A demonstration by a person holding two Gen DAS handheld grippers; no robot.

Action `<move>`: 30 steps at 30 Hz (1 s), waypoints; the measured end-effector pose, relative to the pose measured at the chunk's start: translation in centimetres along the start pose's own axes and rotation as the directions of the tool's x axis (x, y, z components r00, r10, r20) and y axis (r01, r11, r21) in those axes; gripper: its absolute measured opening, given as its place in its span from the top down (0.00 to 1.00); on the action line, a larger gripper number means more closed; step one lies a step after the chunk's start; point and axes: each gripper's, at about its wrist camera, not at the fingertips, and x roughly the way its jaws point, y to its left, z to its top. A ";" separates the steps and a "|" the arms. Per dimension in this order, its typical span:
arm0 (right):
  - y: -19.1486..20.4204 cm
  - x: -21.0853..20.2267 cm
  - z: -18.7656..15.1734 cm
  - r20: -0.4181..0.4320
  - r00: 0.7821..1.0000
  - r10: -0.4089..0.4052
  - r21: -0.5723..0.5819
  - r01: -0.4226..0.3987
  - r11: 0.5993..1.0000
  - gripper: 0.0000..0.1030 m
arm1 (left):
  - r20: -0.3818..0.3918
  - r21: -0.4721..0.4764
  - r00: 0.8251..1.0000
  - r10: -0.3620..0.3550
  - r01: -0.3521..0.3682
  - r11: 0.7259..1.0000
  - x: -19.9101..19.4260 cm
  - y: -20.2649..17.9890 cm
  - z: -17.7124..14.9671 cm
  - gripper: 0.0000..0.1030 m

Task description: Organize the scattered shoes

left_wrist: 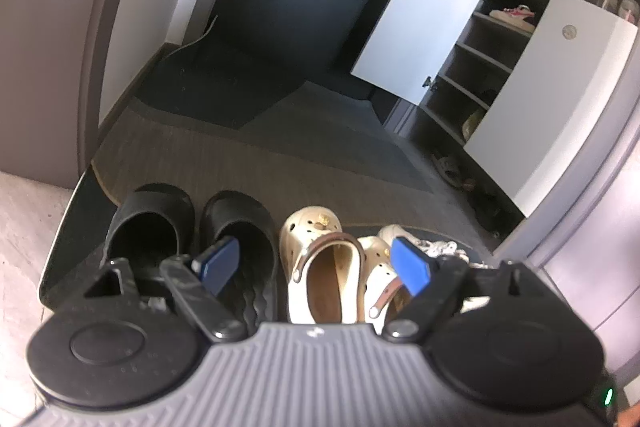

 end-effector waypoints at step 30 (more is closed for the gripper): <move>-21.5 -6.6 18.0 0.151 0.680 -0.717 -0.434 0.698 0.570 0.61 | -0.130 0.192 0.989 -0.067 0.092 0.977 11.1 -9.8 8.8 0.16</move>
